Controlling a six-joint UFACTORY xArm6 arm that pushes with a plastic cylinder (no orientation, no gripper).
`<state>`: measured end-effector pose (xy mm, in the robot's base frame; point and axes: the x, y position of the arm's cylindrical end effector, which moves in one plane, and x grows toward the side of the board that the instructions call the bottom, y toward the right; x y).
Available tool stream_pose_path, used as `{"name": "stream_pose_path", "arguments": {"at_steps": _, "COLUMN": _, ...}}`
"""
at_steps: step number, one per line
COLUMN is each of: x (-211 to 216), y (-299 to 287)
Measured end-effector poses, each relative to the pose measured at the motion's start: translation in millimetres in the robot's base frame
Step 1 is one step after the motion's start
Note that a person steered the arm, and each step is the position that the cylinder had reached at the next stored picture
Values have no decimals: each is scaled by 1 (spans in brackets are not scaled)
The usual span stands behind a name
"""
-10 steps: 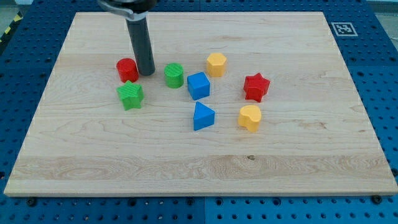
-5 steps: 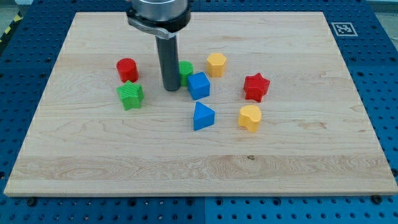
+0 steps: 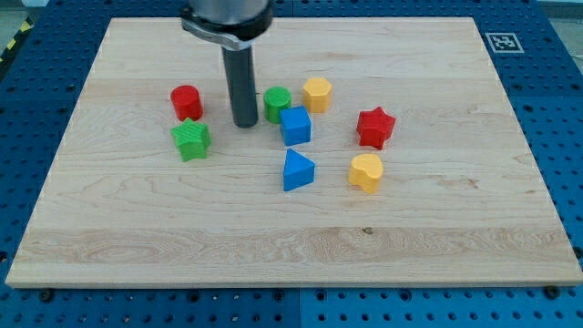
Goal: Push the blue cube below the yellow hexagon
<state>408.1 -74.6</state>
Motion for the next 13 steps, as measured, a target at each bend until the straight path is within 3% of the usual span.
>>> {"name": "stream_pose_path", "arguments": {"at_steps": 13, "x": 3, "y": 86}}
